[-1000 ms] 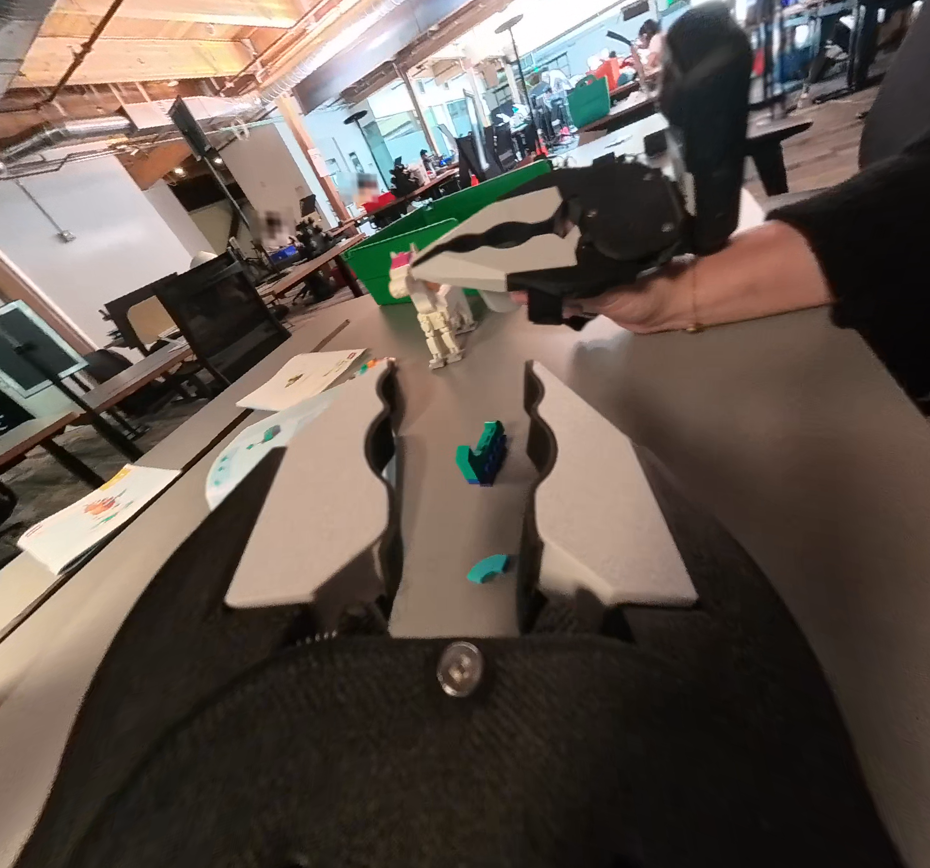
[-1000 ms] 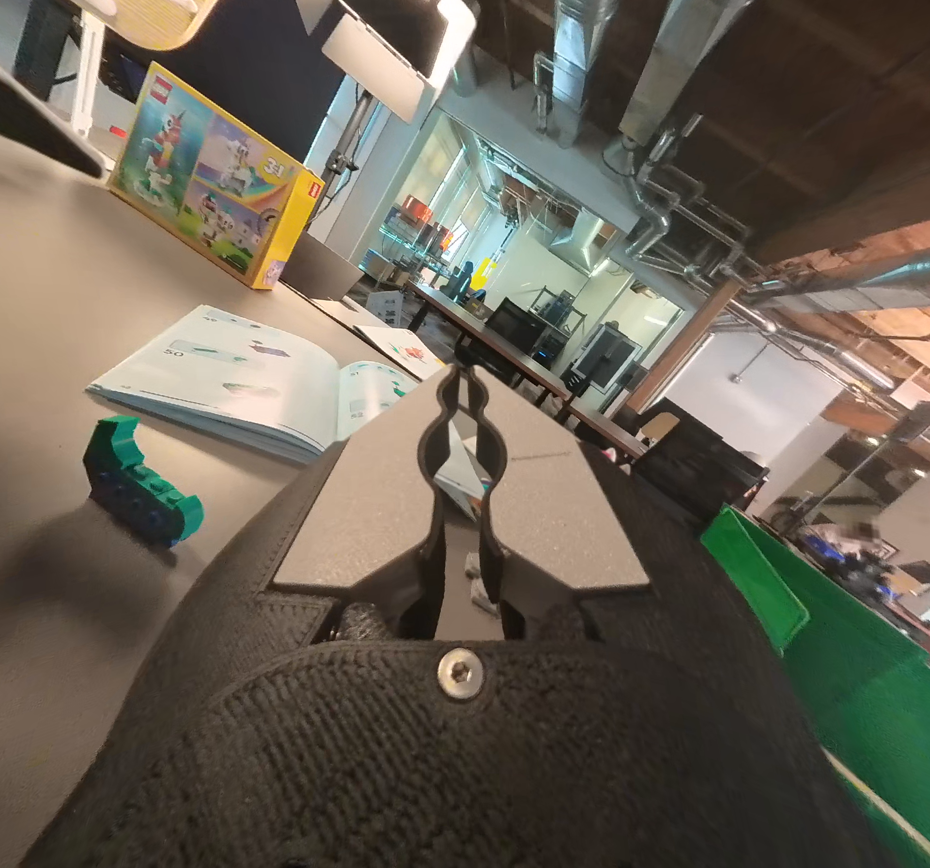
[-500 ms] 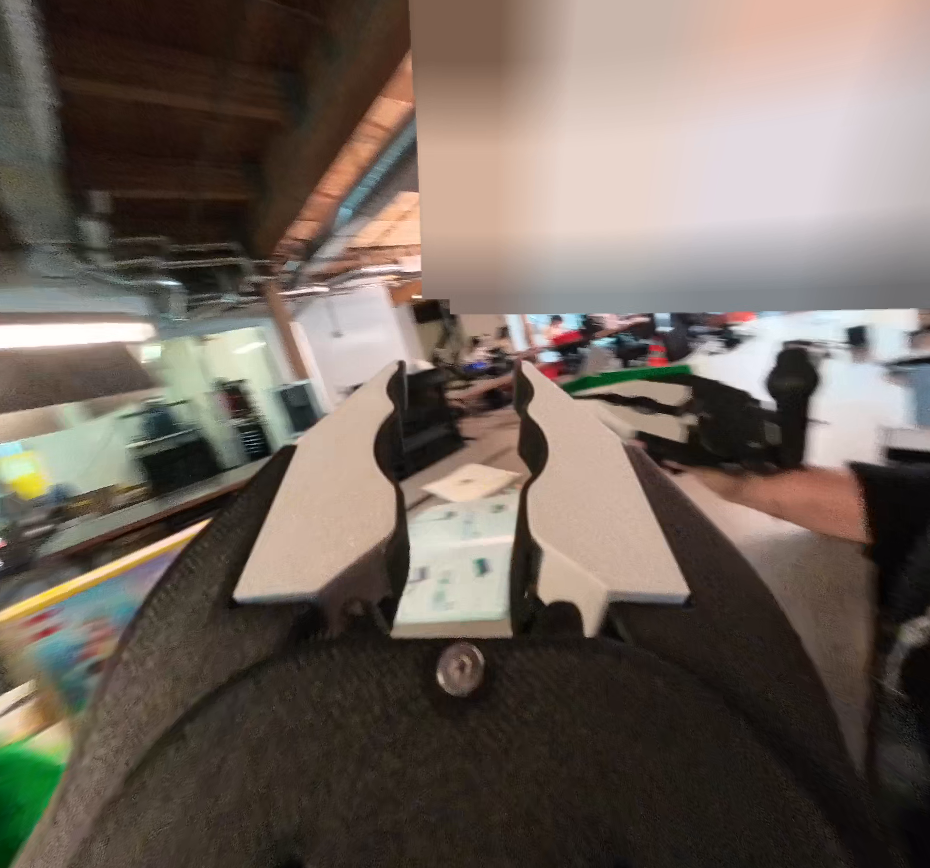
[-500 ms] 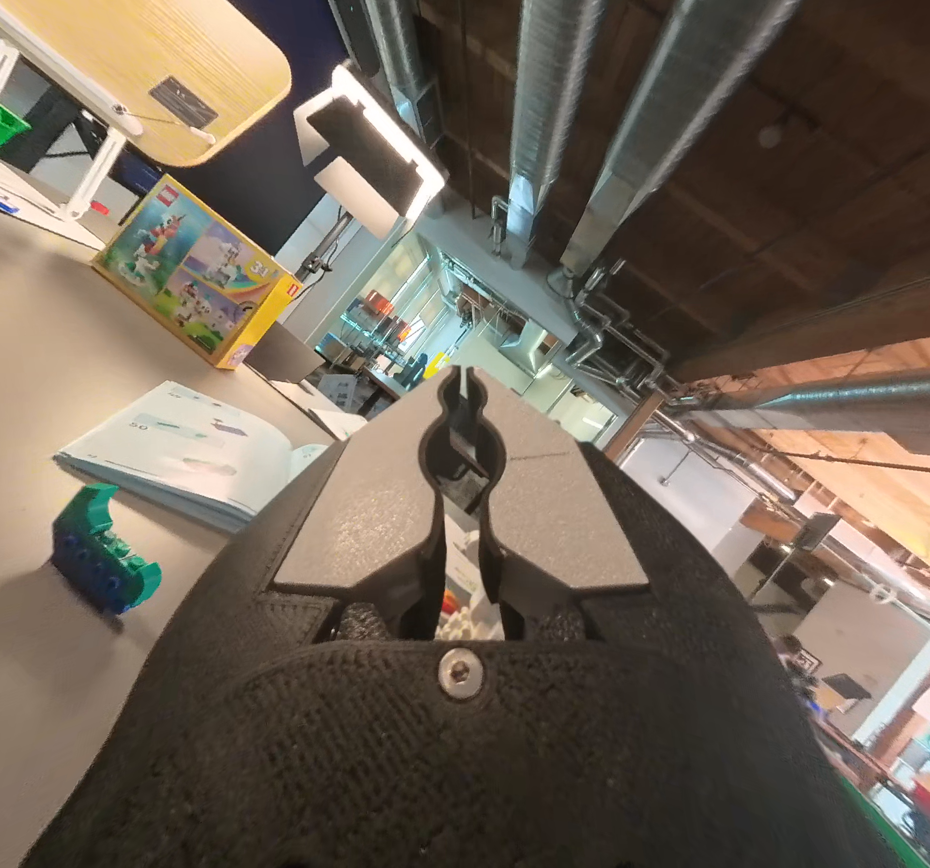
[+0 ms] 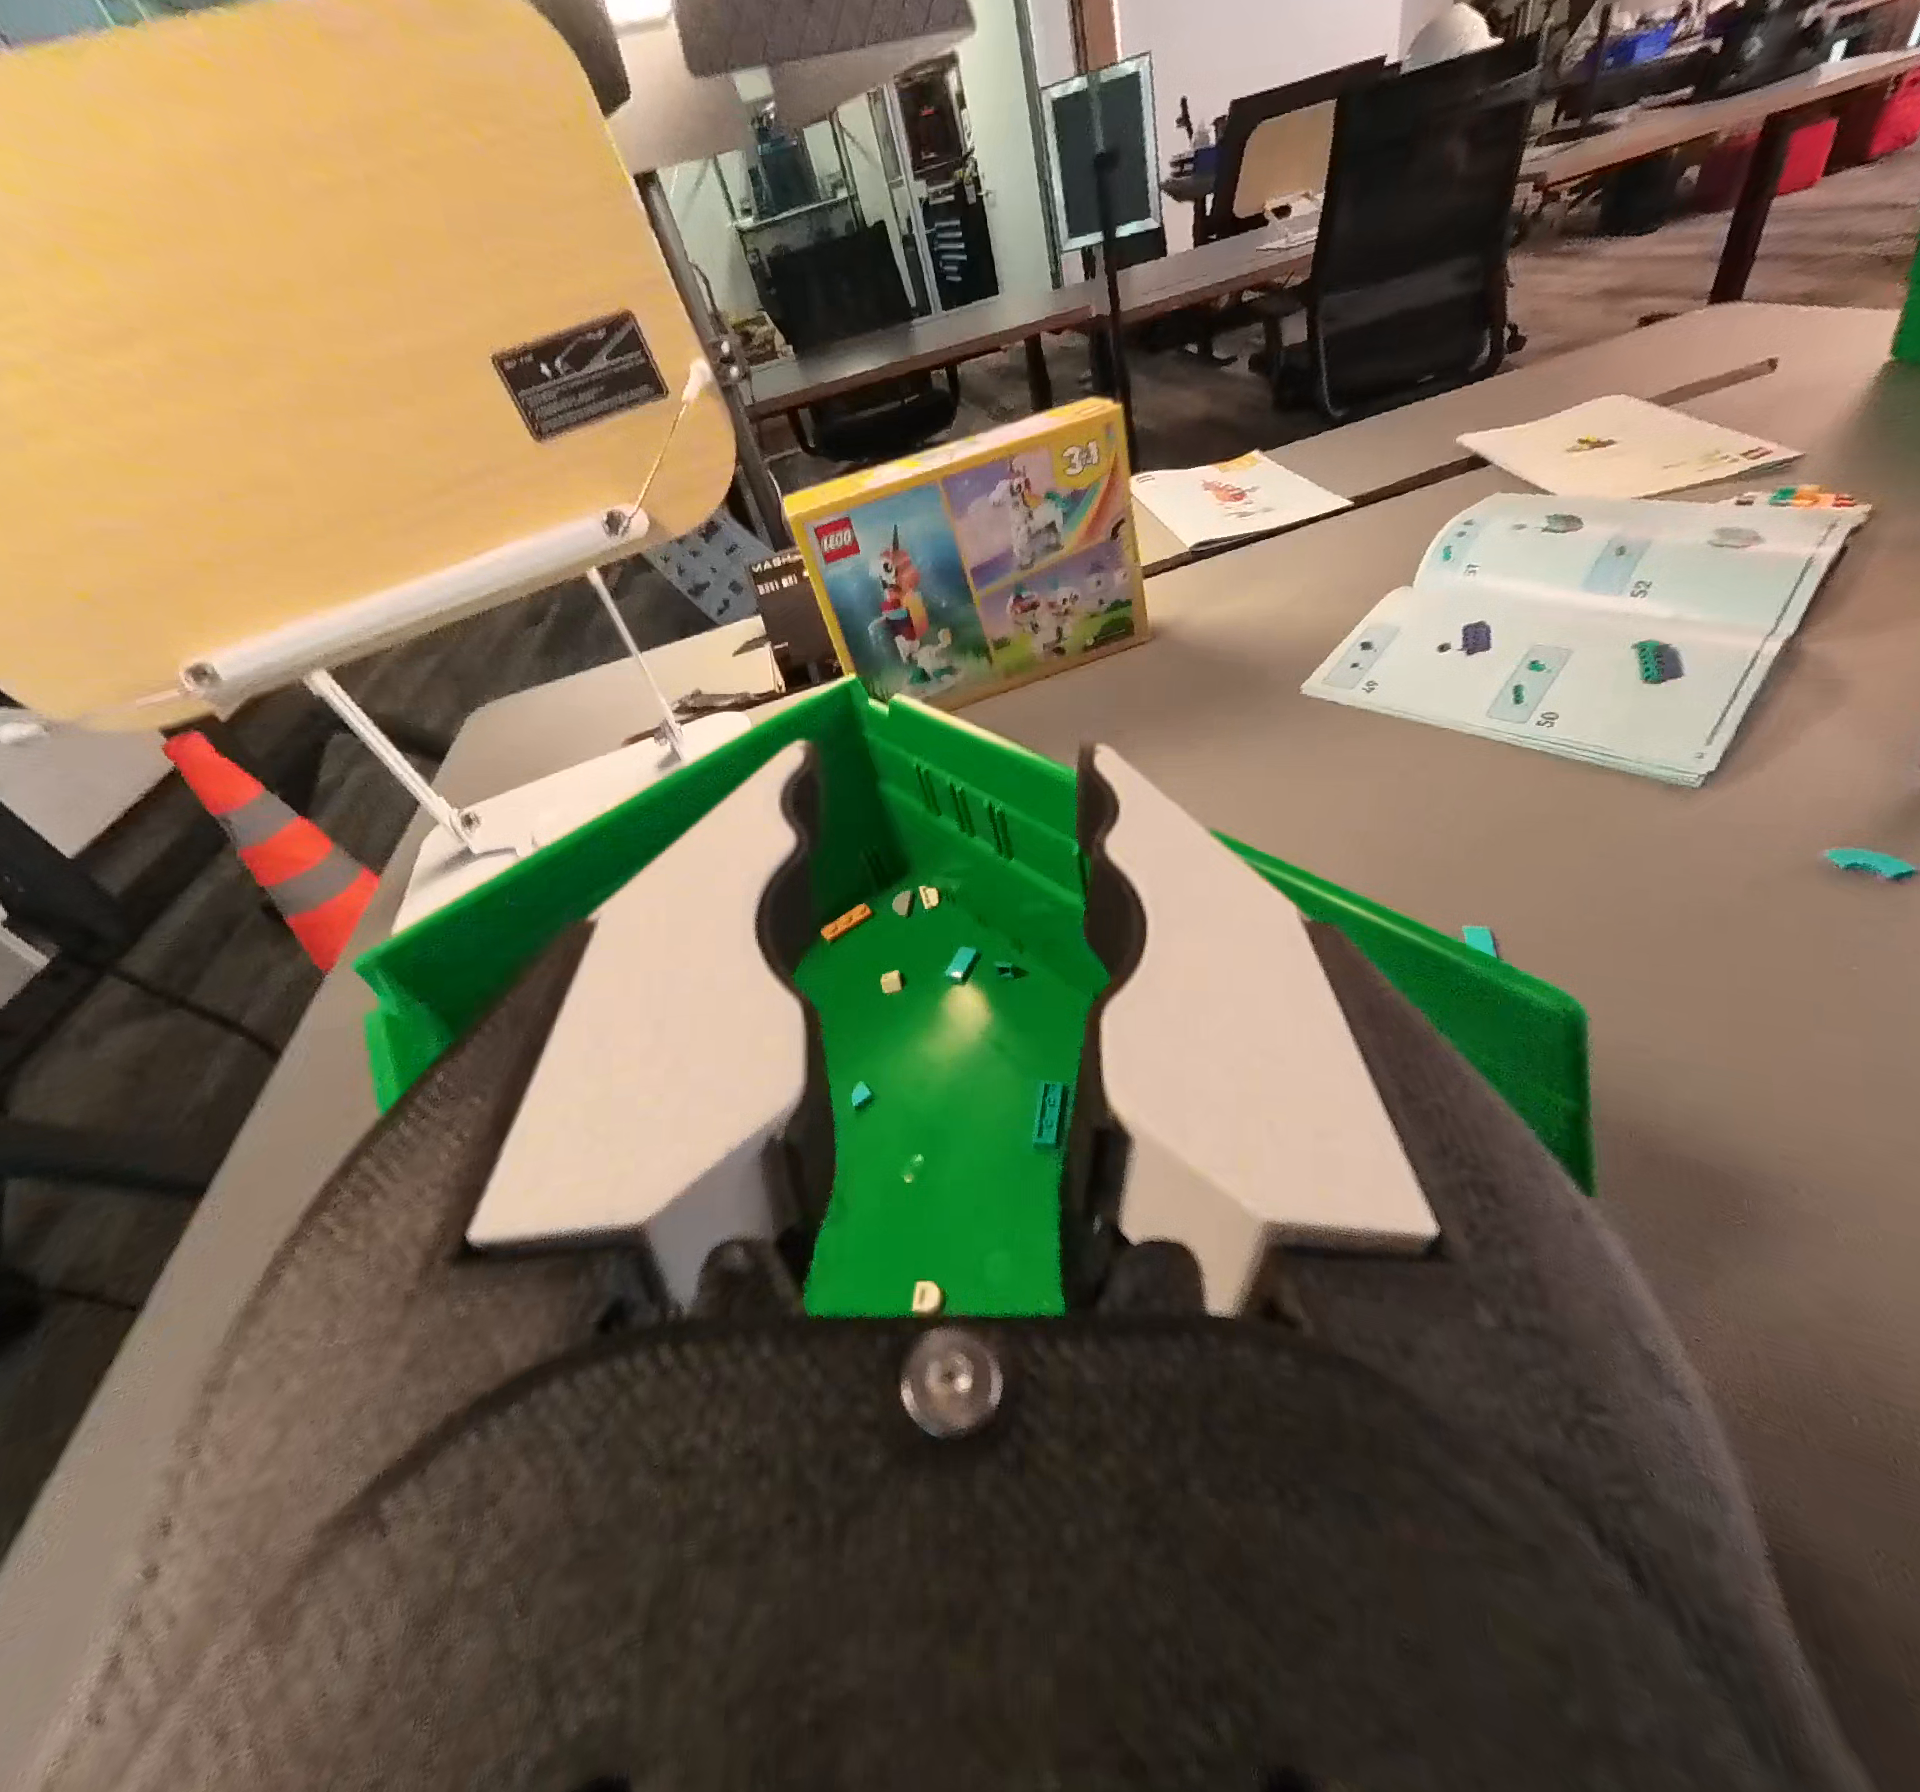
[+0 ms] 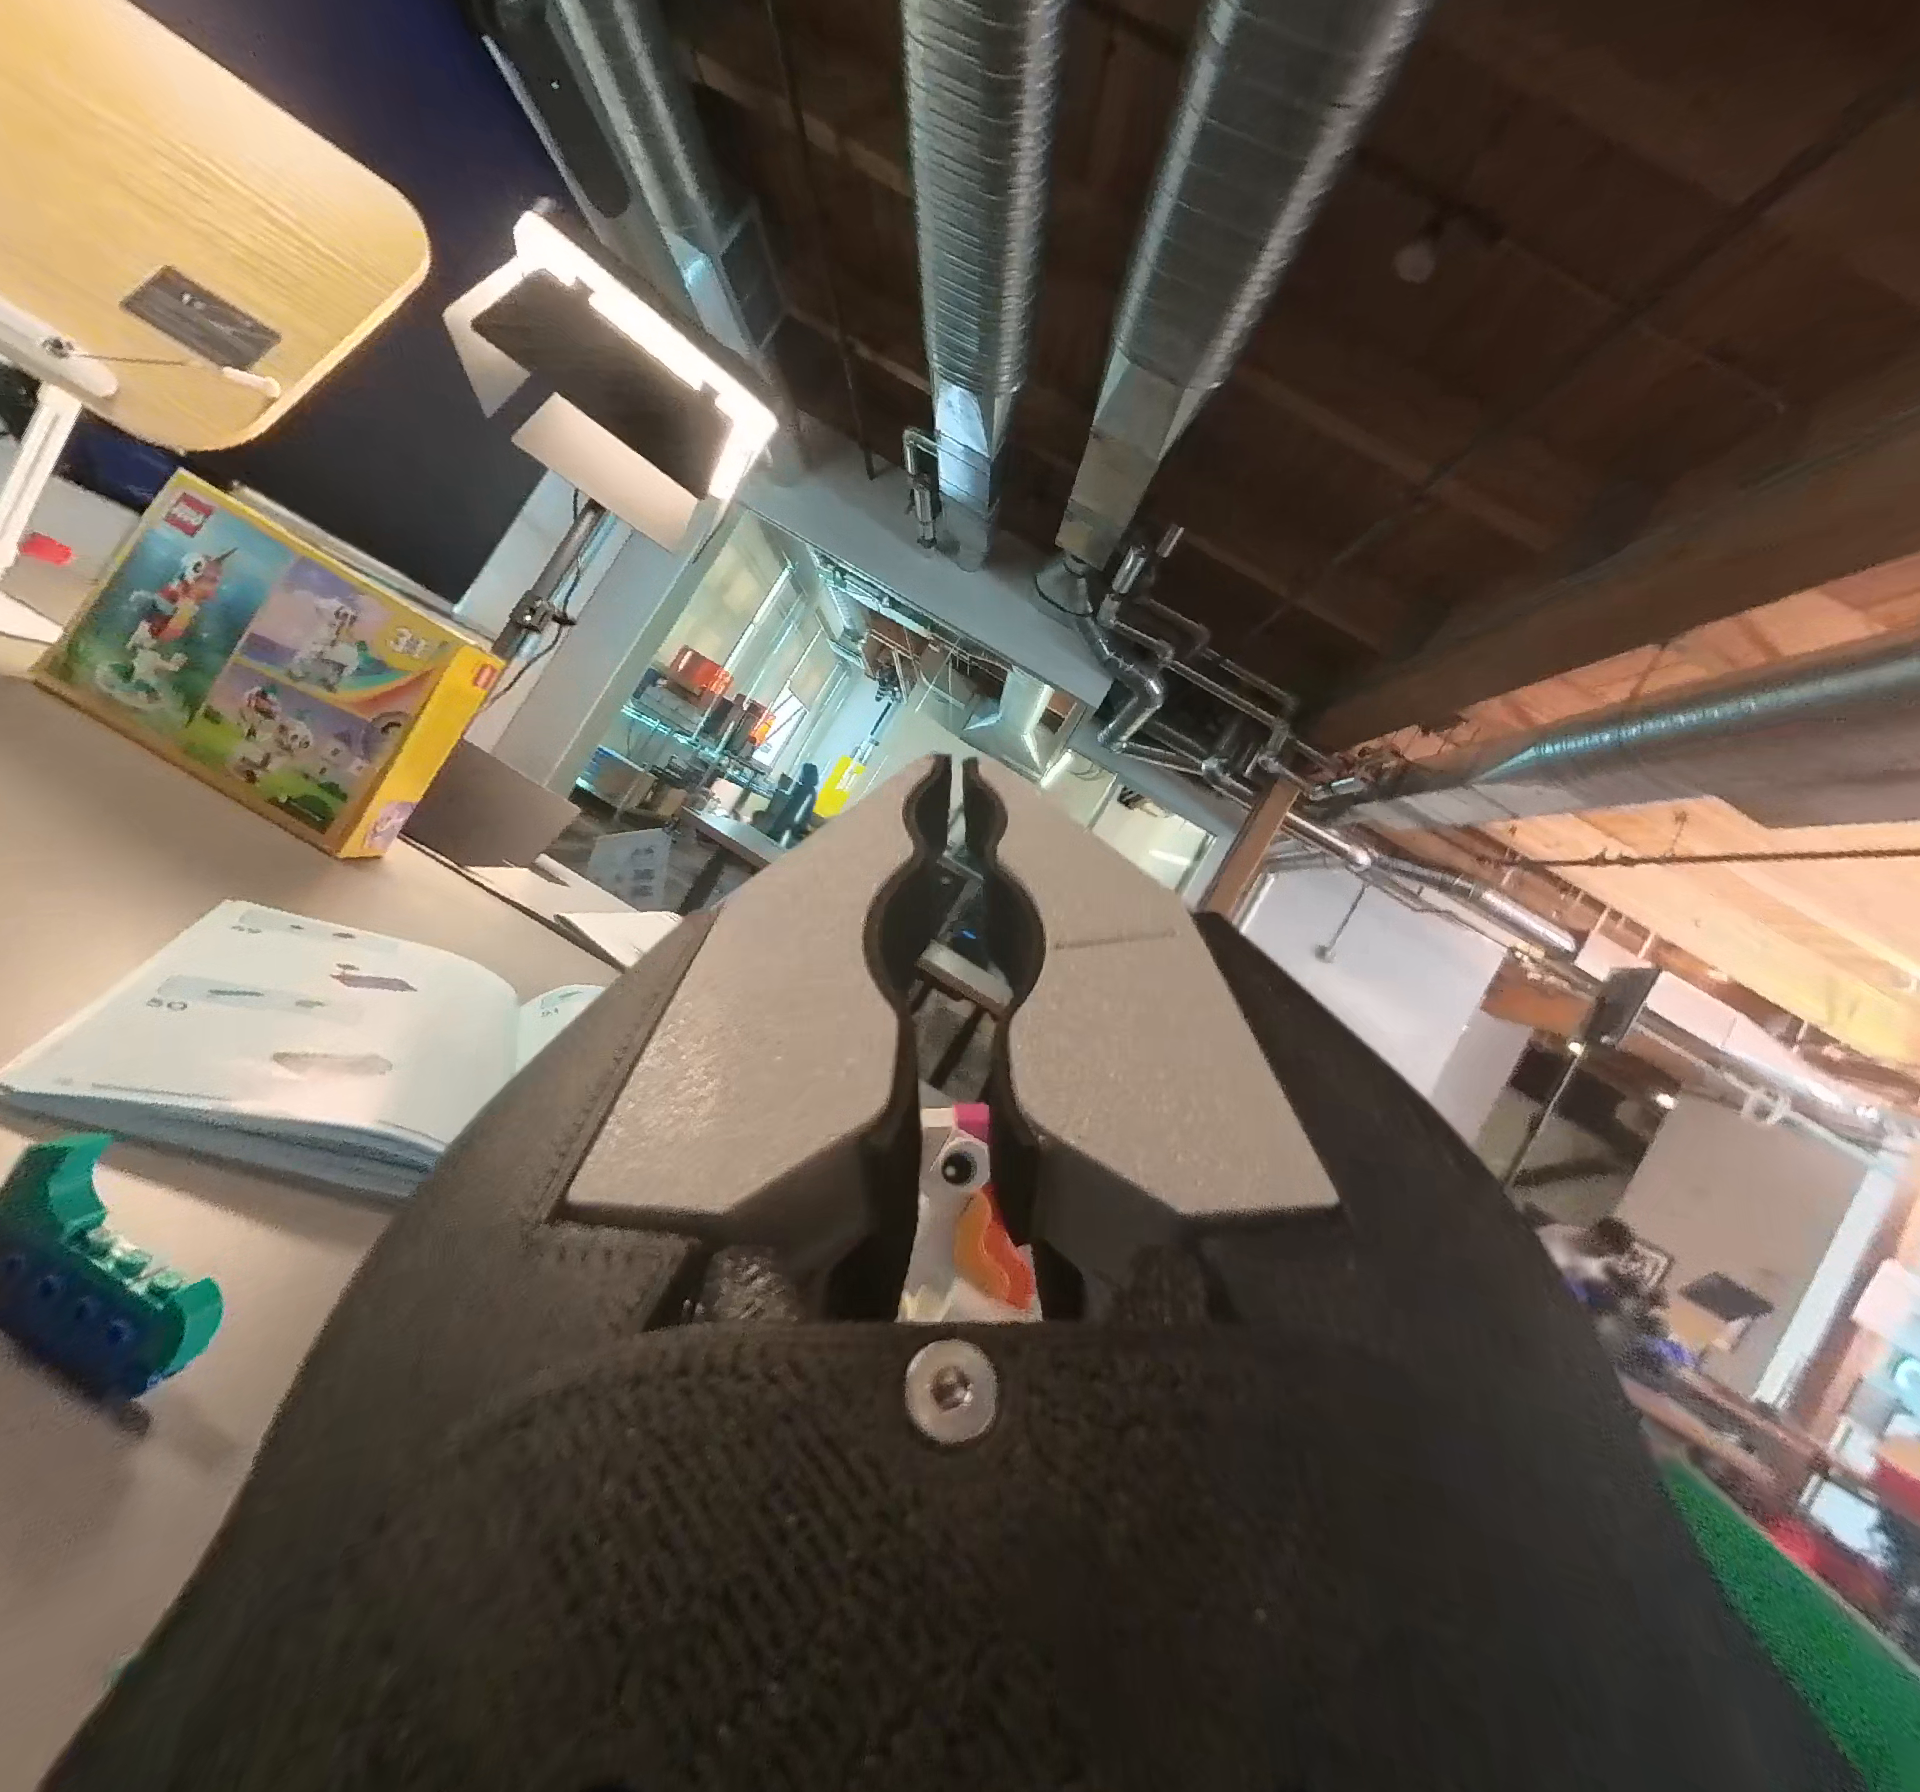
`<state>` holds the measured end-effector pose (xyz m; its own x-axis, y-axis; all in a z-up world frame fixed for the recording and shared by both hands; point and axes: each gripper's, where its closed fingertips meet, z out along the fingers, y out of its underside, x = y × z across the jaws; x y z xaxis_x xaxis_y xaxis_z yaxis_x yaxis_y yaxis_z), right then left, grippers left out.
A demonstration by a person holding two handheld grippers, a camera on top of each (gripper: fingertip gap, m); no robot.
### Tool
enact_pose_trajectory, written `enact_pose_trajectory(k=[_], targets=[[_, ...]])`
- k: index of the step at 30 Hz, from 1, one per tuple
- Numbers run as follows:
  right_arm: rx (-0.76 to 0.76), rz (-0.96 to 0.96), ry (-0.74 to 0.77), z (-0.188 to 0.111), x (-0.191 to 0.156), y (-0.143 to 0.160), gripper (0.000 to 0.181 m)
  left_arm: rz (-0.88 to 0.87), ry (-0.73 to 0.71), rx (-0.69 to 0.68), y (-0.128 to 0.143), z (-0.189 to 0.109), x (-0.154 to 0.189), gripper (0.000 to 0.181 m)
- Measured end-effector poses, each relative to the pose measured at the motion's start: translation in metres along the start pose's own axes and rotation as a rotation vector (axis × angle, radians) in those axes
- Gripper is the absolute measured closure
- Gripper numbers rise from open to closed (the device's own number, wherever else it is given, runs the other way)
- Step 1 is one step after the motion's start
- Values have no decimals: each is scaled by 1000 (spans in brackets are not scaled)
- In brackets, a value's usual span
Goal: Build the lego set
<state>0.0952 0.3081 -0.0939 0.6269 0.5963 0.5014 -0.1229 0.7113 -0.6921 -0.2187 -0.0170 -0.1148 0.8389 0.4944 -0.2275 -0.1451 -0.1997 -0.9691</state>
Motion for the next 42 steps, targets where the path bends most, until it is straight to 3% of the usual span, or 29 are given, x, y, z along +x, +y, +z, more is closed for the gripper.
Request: enact_pose_trajectory(k=[7, 11, 18, 34, 42], targets=[[4, 97, -15, 0, 0, 1, 181, -162, -55, 77, 29, 3, -9, 134], [-2, 98, -38, 2, -6, 2, 181, -243, -58, 216, 16, -5, -15, 137], [-2, 75, -87, 3, -20, 0, 181, -315, -9, 287, 13, -7, -17, 139], [-19, 61, -155, 6, -38, 4, 181, -240, -2, 333, 9, -12, -10, 145], [-15, 65, -155, 6, -37, 3, 181, -282, 77, 309, 11, -8, -4, 149]])
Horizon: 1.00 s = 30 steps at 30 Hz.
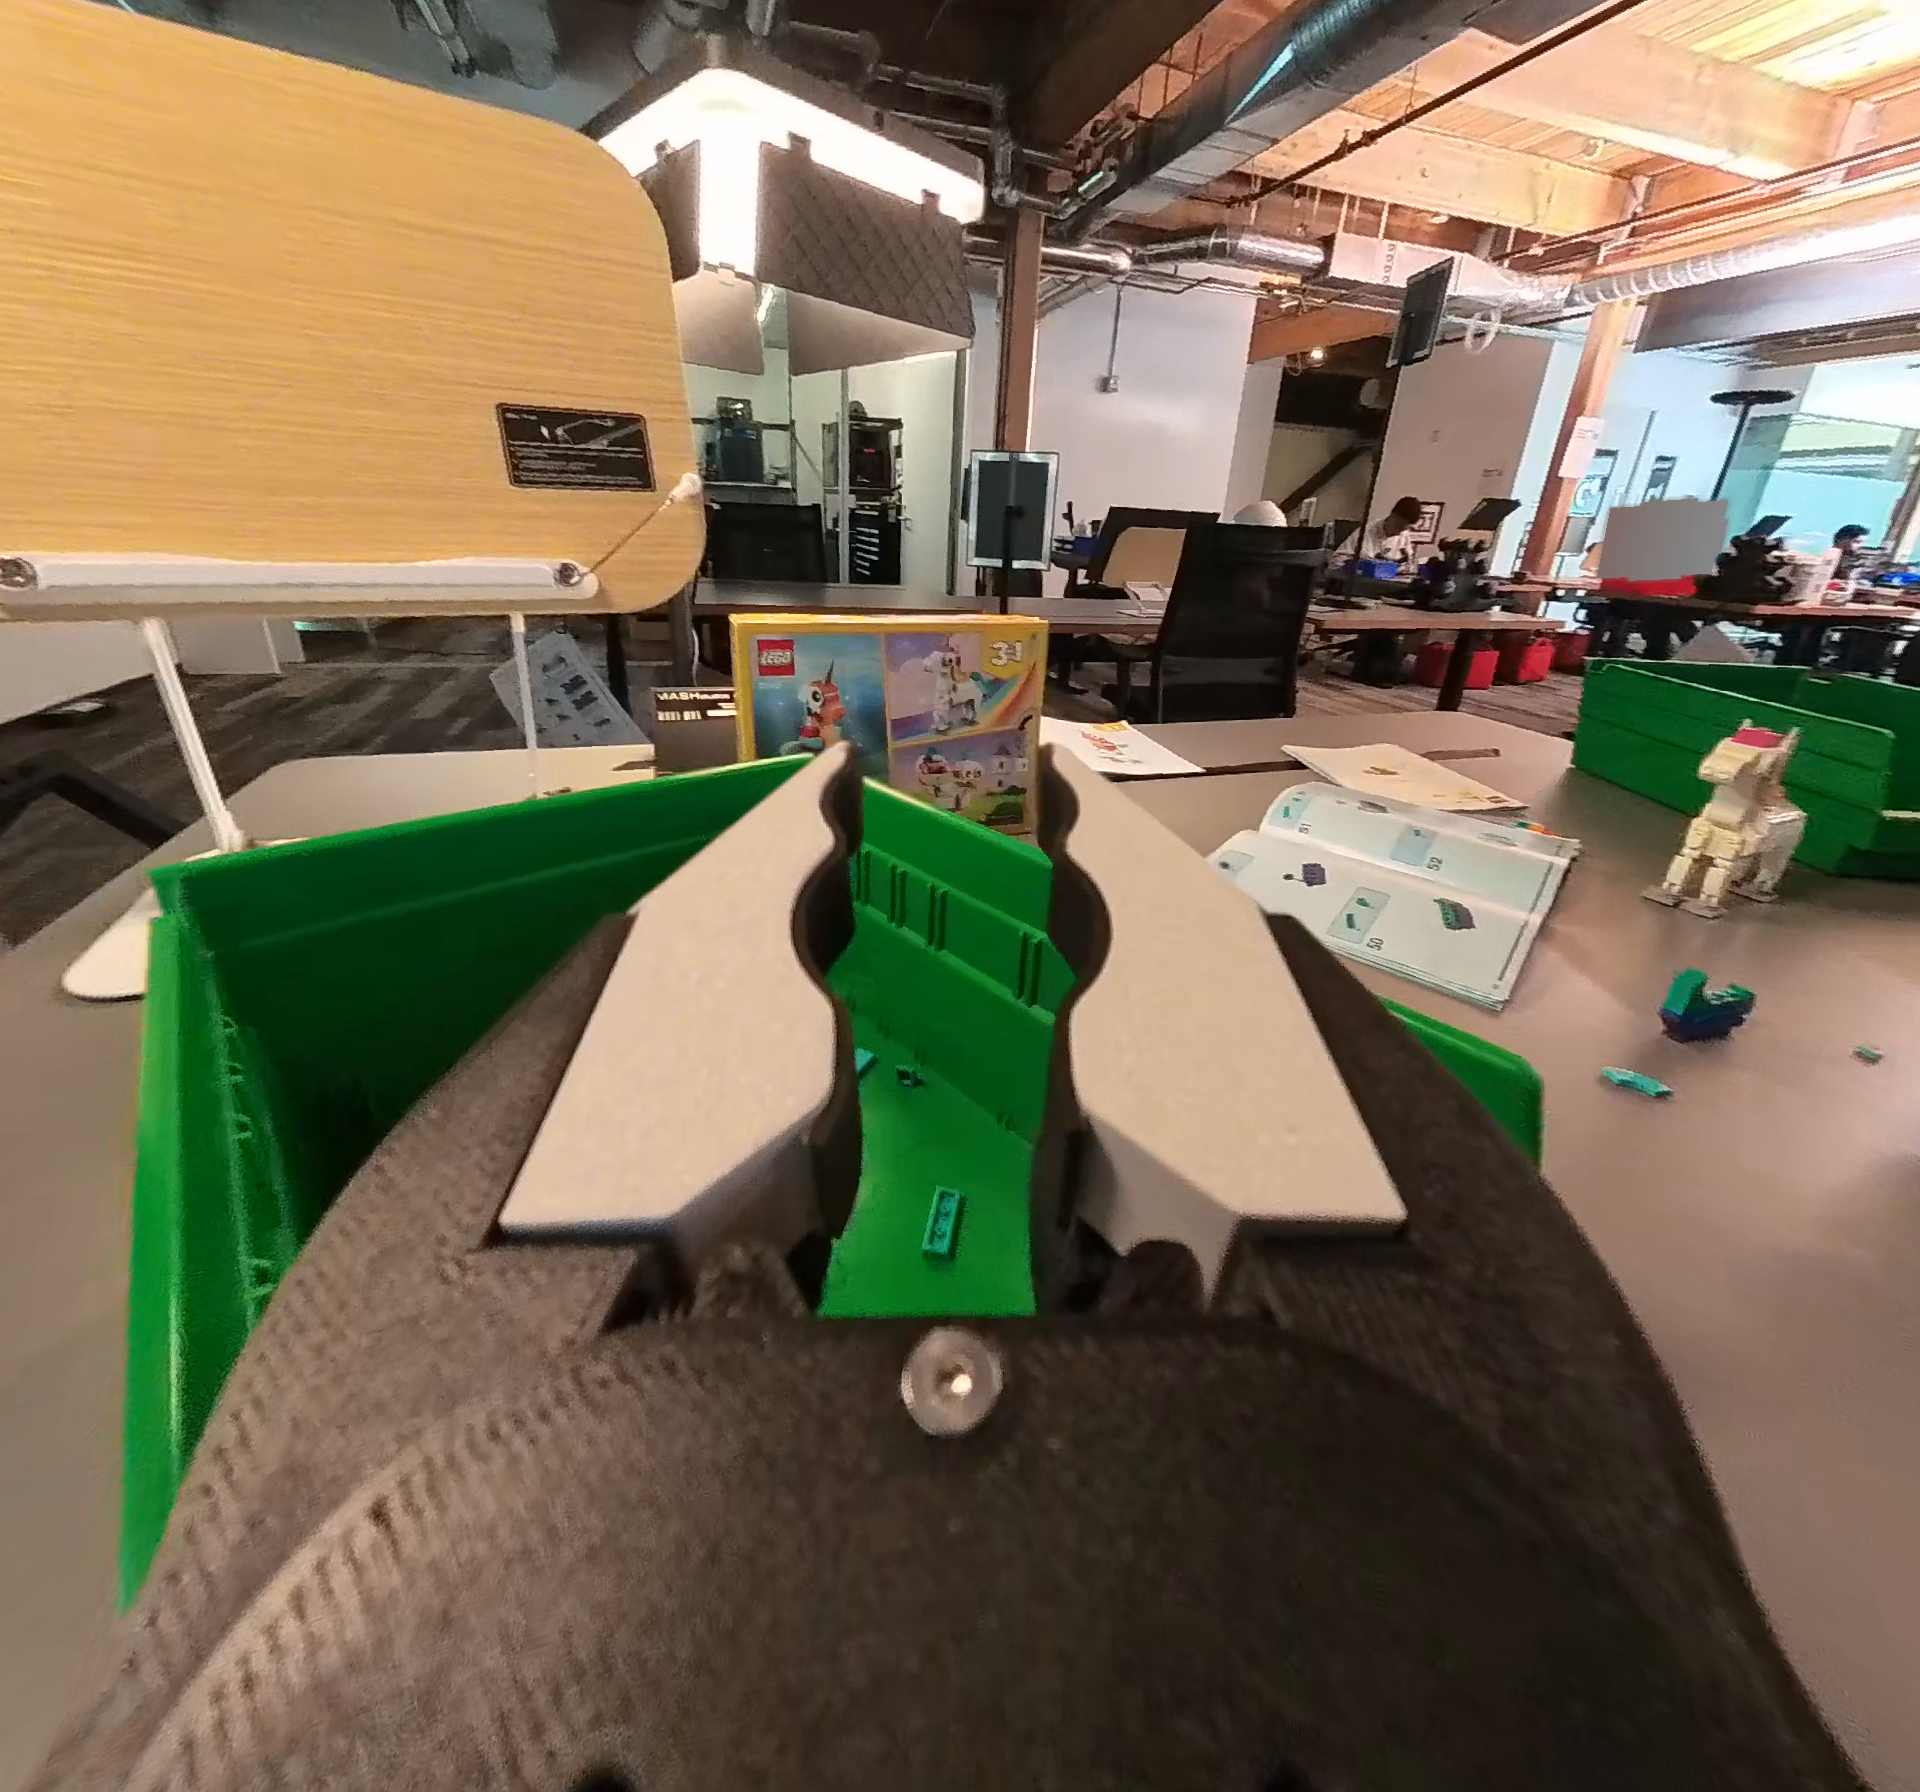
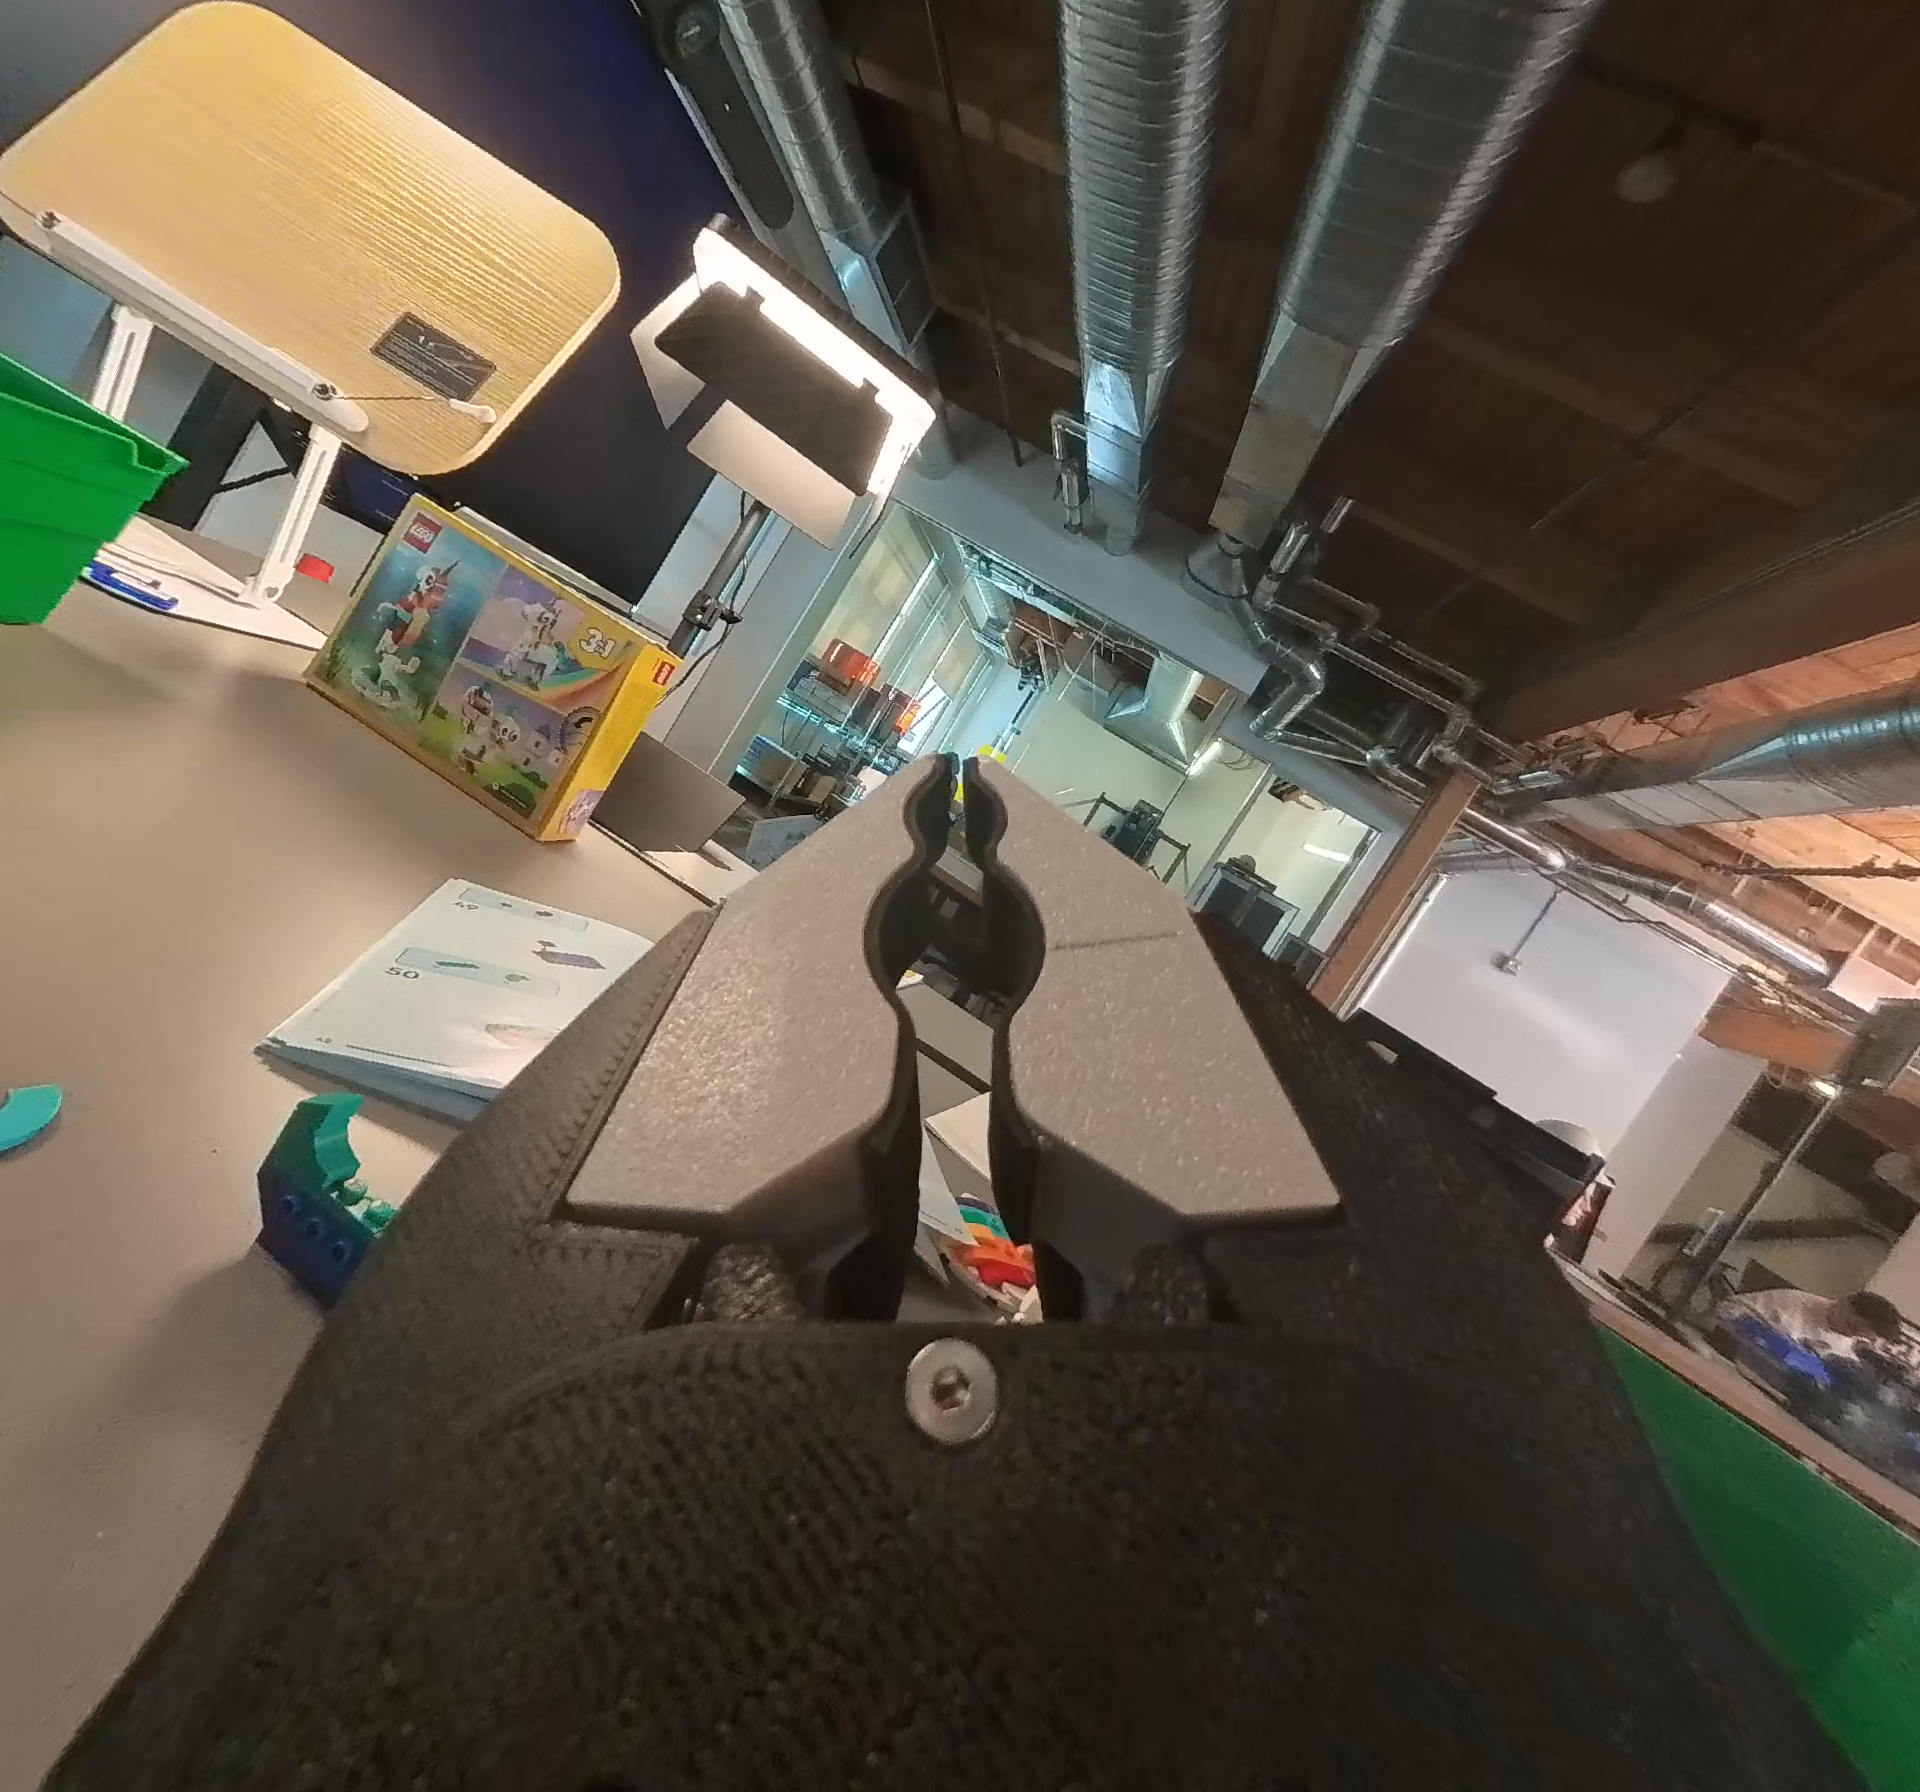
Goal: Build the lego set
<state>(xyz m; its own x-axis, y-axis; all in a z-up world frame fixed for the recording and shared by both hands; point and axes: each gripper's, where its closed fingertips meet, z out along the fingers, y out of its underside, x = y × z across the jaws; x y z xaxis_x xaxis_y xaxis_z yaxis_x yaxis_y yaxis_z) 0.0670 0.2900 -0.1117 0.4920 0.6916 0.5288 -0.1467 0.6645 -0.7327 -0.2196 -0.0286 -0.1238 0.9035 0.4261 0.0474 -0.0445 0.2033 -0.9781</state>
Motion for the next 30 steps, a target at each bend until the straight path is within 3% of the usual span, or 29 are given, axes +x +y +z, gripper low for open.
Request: enact_pose_trajectory(k=[30], targets=[[6, -6, -23, 1, -5, -2, 181, -48, -38, -25, 6, 7, 10, 149]])
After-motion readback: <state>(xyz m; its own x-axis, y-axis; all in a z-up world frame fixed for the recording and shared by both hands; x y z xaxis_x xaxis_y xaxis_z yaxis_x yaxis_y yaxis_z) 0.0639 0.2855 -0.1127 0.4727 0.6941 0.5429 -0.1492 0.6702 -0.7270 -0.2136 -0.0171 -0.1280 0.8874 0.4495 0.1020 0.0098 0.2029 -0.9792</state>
